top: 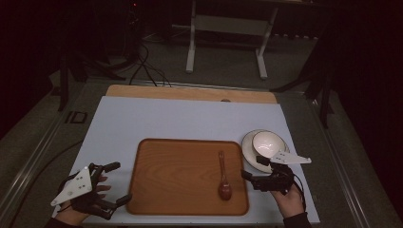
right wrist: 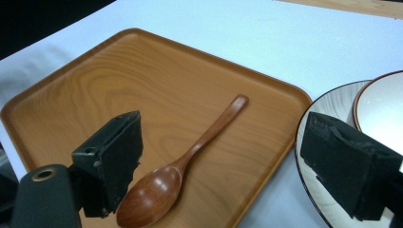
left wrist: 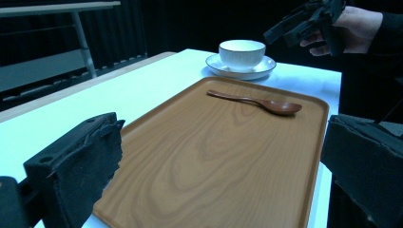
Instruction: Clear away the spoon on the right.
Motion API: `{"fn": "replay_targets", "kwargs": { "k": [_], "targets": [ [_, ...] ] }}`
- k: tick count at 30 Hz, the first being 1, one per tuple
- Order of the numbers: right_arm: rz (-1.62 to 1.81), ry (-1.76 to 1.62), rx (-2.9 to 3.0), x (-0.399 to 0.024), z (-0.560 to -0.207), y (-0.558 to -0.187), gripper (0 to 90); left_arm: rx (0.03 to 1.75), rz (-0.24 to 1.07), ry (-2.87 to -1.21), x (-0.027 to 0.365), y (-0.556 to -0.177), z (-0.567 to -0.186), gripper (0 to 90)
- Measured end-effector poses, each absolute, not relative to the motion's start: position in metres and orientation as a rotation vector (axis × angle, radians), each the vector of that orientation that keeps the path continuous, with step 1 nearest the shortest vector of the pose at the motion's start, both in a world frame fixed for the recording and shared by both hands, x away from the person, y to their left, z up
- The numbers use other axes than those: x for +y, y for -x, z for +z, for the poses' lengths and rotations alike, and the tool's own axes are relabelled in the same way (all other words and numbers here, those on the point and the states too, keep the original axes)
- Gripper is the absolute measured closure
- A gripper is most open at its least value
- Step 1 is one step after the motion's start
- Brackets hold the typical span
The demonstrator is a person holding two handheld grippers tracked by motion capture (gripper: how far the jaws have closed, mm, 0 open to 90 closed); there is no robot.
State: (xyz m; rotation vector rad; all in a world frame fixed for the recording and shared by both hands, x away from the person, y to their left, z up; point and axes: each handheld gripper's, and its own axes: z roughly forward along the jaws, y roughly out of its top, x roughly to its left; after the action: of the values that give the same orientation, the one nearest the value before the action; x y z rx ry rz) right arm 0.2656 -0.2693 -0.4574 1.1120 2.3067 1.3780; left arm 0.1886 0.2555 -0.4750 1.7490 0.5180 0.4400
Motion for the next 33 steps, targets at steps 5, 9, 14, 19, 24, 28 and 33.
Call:
{"fn": "replay_targets", "kwargs": {
  "k": [5, 9, 14, 19, 24, 28, 33],
  "targets": [
    [1.361, -1.103, 2.314, -0.275, -0.464, -0.264, 13.8, 0.518, 0.44, -1.75, 0.256, -0.189, -0.475, 0.0],
    [1.361, -1.115, 2.315, -0.278, -0.471, -0.264, 14.0, 0.518, 0.44, -1.75, 0.256, -0.189, -0.475, 0.0],
    [1.362, -1.102, 2.324, -0.28, -0.478, -0.265, 14.3, 0.515, 0.437, -1.753, 0.256, -0.189, -0.476, 0.0],
    [1.332, -1.092, 2.344, -0.279, -0.484, -0.265, 14.2, 0.515, 0.433, -1.753, 0.256, -0.188, -0.476, 0.0],
    [1.318, -1.088, 2.345, -0.278, -0.486, -0.265, 14.2, 0.511, 0.429, -1.757, 0.255, -0.188, -0.477, 0.0],
    [1.311, -1.097, 2.358, -0.278, -0.489, -0.267, 14.2, 0.514, 0.429, -1.756, 0.255, -0.188, -0.477, 0.0],
    [1.309, -1.096, 2.363, -0.278, -0.489, -0.267, 14.2, 0.514, 0.428, -1.76, 0.255, -0.189, -0.477, 0.0]
  ]
}}
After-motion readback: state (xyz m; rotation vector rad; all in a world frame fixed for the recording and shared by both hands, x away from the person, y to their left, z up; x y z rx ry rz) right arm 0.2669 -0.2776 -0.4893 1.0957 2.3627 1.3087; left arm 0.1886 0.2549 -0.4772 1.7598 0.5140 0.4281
